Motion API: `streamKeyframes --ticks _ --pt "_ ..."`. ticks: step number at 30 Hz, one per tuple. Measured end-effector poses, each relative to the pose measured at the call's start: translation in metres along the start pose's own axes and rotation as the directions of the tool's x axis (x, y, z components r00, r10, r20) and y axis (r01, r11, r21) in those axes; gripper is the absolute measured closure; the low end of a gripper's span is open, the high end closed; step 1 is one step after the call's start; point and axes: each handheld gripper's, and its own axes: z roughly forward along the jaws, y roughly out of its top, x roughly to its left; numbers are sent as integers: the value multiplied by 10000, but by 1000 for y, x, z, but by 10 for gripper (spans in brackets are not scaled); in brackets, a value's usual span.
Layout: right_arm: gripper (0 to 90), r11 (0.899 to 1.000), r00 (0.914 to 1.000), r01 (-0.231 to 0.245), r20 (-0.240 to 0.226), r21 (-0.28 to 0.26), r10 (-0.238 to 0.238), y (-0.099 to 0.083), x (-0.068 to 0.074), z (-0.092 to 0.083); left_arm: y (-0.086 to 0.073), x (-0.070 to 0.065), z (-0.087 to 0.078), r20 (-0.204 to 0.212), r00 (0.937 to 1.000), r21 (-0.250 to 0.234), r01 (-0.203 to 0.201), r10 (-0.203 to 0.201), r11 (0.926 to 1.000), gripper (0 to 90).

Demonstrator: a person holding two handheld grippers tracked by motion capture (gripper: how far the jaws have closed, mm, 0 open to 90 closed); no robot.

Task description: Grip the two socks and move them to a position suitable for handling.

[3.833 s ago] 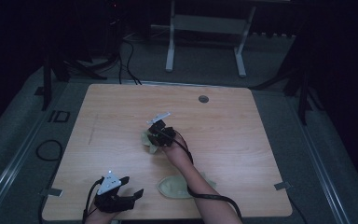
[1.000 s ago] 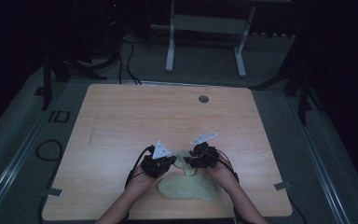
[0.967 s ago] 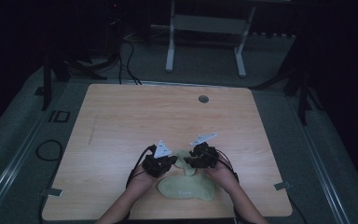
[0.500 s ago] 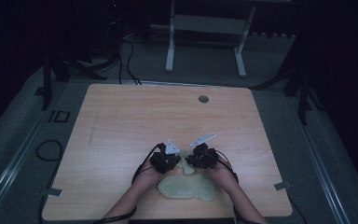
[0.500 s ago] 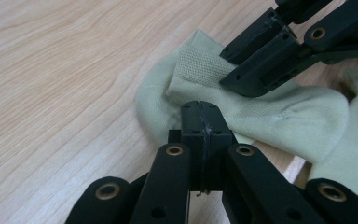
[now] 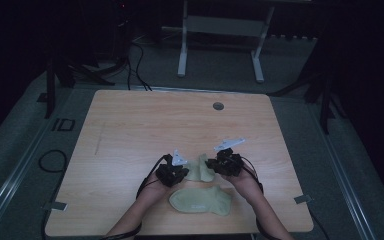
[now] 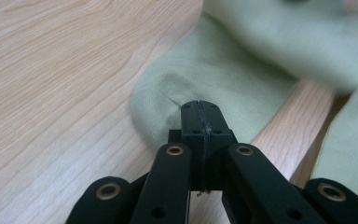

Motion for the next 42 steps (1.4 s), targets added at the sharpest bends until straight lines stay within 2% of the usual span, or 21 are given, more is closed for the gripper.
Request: streamKeyframes --ticks 4,8,19,23,25,26,28,29,32,34,36,38,42 --pt "841 9997 9996 -238 178 -71 239 -4 -10 -12 -4 0 -4 4 10000 25 33 -33 10000 899" --pt "841 9989 9983 -476 343 37 474 -12 -19 -15 -7 2 -8 -1 10000 63 68 -68 10000 899" --pt "836 9941 9955 -901 364 606 880 -36 -35 -5 -12 4 -12 -93 10000 40 -33 34 10000 898" --pt "833 9931 9950 -942 405 702 916 -41 -38 -1 -12 2 -12 -108 9999 73 -34 35 10000 897" --pt "803 9923 9947 -960 446 785 927 -42 -37 0 -12 2 -13 -46 10000 114 -4 5 9999 897" --pt "766 9919 9948 -952 453 844 916 -42 -37 1 -12 2 -15 76 9999 59 96 -96 9999 888" --pt "698 9918 9946 -950 502 859 909 -41 -37 -1 -11 3 -20 246 9991 -475 350 -339 9983 735" --pt "669 9929 9942 -949 576 723 908 -40 -37 -4 -10 3 -24 221 9989 -757 435 -419 9962 688" --pt "677 9943 9926 -1054 628 163 1042 -33 -35 -18 -2 1 -34 28 9994 -1456 348 -348 9887 707" --pt "782 9951 9931 -987 637 -66 989 -29 -31 -24 3 0 -35 -219 9996 -1586 148 -185 9872 760" --pt "871 9972 9947 -741 715 -72 744 -26 -25 -25 7 -1 -30 -318 9994 -1380 90 -135 9904 845" --pt "887 9979 9965 -641 538 17 639 -27 -21 -21 8 -1 -23 -361 9993 -1039 56 -94 9946 874" --pt "782 9982 9980 -441 472 397 422 -34 -15 -7 4 1 -8 -384 9991 -528 142 -163 9985 870"
